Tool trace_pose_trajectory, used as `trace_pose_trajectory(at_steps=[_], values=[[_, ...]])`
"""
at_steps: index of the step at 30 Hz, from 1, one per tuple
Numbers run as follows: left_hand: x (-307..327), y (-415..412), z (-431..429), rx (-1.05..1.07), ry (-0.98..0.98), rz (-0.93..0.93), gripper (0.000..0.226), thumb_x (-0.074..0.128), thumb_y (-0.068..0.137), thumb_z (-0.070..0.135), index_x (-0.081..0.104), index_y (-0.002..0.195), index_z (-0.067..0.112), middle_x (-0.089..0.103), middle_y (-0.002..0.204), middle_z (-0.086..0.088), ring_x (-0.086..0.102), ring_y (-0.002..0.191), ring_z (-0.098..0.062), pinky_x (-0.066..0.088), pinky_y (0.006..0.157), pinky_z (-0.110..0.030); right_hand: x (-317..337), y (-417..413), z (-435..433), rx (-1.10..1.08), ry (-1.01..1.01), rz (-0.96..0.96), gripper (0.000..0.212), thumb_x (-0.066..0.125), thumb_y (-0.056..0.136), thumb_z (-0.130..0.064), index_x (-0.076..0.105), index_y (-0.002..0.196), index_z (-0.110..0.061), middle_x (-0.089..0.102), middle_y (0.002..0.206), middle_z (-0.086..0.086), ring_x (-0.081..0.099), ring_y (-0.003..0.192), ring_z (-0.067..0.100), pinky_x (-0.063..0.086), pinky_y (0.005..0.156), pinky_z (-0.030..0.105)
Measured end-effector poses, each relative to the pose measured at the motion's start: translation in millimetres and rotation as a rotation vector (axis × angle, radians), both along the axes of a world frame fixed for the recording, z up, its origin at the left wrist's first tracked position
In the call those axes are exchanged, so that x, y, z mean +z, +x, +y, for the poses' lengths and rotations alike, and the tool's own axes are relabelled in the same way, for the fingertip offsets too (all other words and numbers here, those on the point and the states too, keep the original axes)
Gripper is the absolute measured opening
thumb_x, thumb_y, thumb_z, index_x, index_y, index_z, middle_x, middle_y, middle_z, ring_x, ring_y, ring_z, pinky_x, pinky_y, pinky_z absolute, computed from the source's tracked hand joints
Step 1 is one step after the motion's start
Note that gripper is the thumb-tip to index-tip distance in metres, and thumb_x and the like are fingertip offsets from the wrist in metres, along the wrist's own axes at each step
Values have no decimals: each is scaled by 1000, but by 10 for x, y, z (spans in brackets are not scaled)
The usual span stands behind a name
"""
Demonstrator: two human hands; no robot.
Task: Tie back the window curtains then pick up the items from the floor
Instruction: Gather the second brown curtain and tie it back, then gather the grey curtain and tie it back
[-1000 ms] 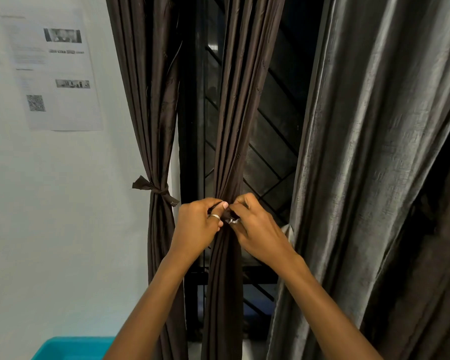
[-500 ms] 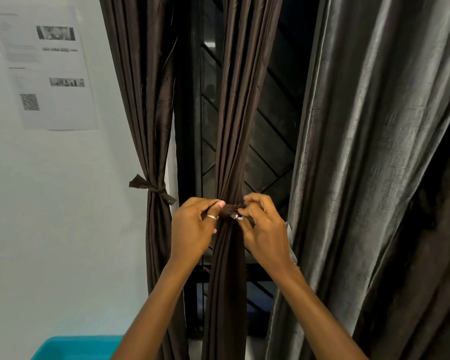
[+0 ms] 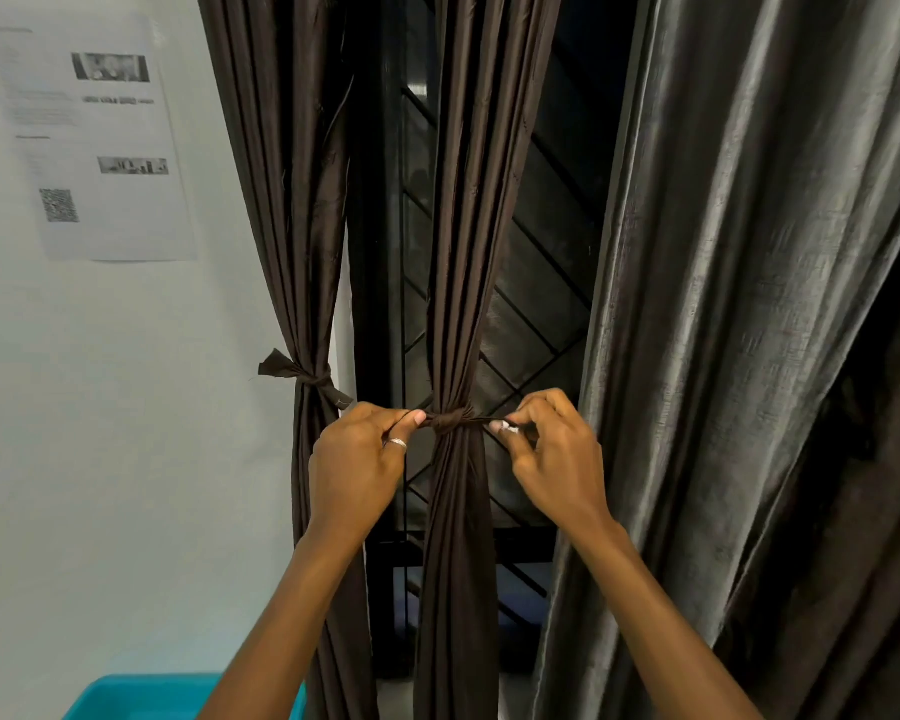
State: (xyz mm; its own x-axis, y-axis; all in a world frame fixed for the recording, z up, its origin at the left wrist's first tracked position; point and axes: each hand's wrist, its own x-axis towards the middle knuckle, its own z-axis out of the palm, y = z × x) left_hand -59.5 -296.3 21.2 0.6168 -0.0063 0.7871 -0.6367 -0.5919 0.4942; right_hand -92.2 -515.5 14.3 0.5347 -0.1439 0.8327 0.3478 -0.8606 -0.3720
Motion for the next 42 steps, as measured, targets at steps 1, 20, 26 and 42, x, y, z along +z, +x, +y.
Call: trace_pose_trajectory(at_steps=[1, 20, 26, 42], values=[[6, 2, 0, 5, 7, 1, 24, 66, 93, 40, 79, 102, 21, 67, 83, 9, 60, 71, -7, 58, 69, -34, 1, 2, 6, 5, 4, 10, 17, 77, 89, -29, 64, 85, -20, 55, 96, -14, 56, 62, 9, 50, 52, 39], [60, -105, -421, -10, 54, 140, 25, 58, 96, 48, 74, 94, 28, 60, 83, 13, 57, 69, 0, 53, 61, -28, -166, -20, -206, 65, 125, 259, 8, 66, 96, -29, 68, 96, -22, 63, 96, -12, 62, 85, 5, 54, 76, 26], [-46, -174, -676, -42, -5, 171, 15, 72, 88, 42, 67, 97, 31, 65, 94, 15, 64, 65, -6, 56, 63, -30, -330, -167, -498, 22, 185, 318, 9, 66, 96, -27, 65, 87, -27, 65, 90, -12, 64, 79, 4, 56, 71, 29], [-626, -418, -1330, 52, 96, 252, 33, 70, 78, -1, 70, 72, 31, 64, 103, 15, 61, 72, -6, 56, 61, -35, -940, -560, -1171, -15, 306, 459, 9, 66, 96, -23, 71, 90, -18, 69, 86, -9, 65, 77, 3, 56, 69, 24]])
